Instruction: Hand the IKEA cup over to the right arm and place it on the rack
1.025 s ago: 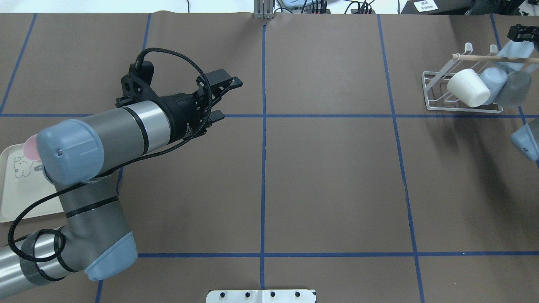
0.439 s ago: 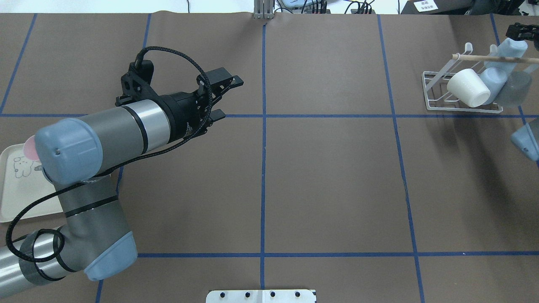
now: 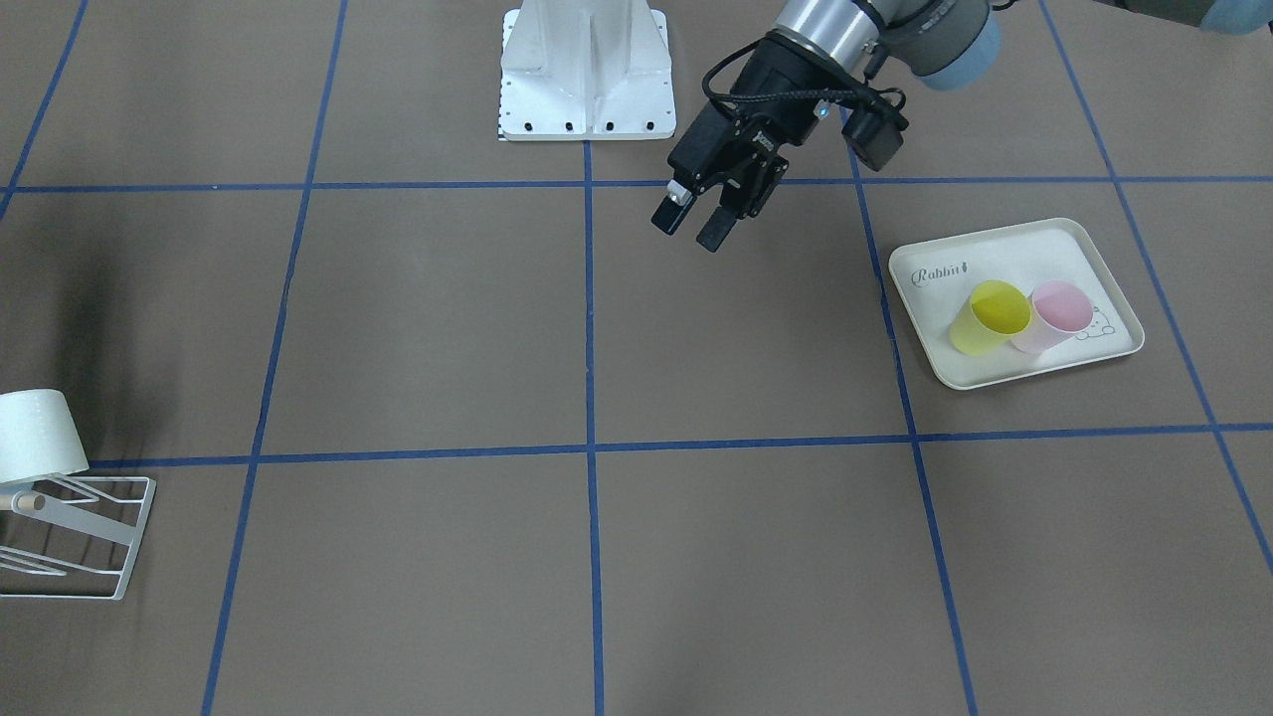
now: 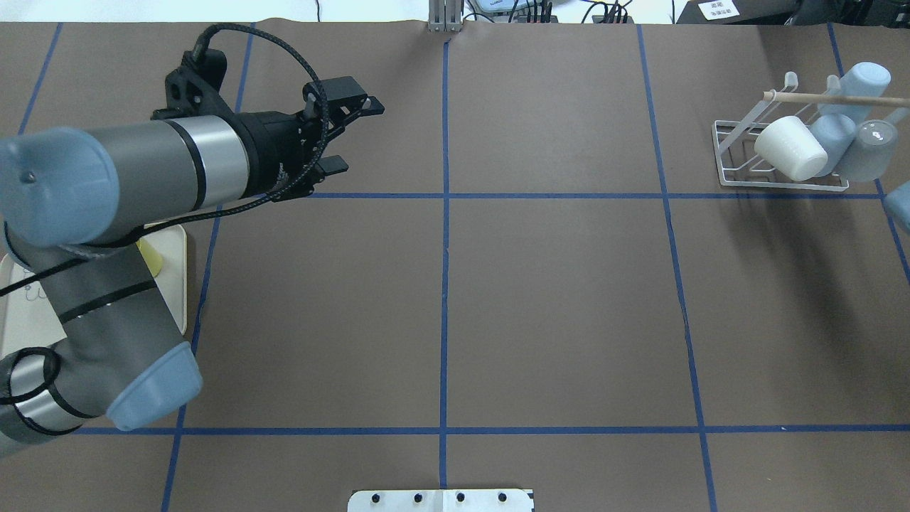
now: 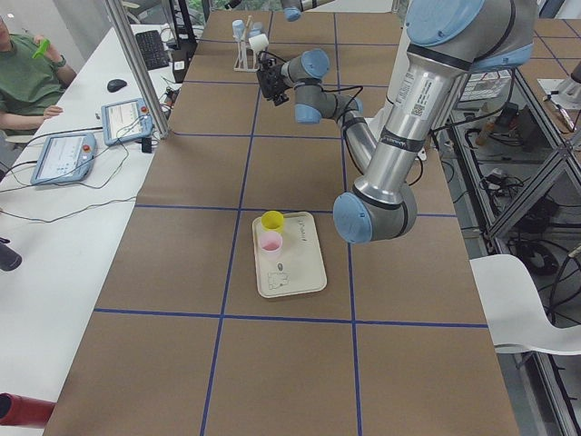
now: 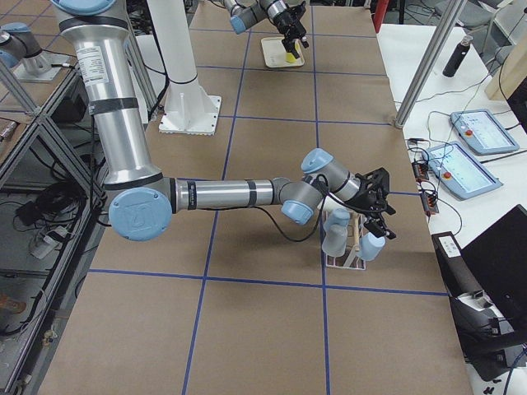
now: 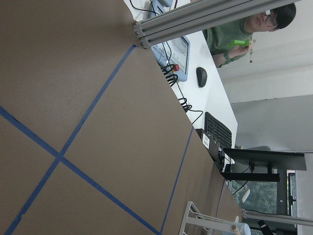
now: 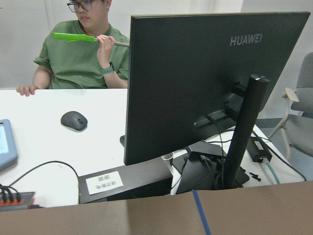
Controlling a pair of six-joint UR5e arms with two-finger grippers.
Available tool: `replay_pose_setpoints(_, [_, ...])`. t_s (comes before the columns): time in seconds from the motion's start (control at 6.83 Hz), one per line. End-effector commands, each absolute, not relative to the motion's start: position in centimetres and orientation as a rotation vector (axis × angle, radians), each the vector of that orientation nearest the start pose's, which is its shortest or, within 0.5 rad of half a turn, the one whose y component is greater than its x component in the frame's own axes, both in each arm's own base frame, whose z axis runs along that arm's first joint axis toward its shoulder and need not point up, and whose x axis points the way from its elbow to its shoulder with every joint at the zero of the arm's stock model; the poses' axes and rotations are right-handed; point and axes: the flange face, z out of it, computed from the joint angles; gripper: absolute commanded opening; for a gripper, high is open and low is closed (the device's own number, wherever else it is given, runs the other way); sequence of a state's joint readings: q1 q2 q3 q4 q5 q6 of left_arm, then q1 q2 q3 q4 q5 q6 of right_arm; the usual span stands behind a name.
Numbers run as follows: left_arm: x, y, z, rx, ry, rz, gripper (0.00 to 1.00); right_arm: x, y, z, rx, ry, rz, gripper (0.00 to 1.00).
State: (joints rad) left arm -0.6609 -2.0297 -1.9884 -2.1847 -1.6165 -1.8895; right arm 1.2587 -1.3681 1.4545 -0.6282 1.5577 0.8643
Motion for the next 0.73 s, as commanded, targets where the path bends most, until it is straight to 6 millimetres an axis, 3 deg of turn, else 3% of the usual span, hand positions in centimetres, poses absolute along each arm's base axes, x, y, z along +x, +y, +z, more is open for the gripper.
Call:
replay_pose_setpoints(0.0, [30.6, -45.2, 17.7, 0.269, 1.288, -0.628, 1.00, -6.0, -60.5, 44.2, 0.809, -0.846, 0.512, 1.00])
replay_pose_setpoints(0.15, [27.8, -45.7, 20.7, 0.256, 1.193, -0.533, 1.00, -6.8, -59.1, 39.6, 0.721, -0.988, 0.535, 1.00])
replay_pose_setpoints(0.44, [20.3, -46.3, 30.6, 0.163, 1.070, -0.337, 1.00, -9.3, -57.0, 30.3, 0.529, -1.250, 0.555, 1.00])
replay_pose_setpoints(0.59, [17.6, -46.2, 35.5, 0.139, 1.020, -0.252, 1.00, -12.0, -56.1, 26.4, 0.453, -1.351, 0.574, 0.99])
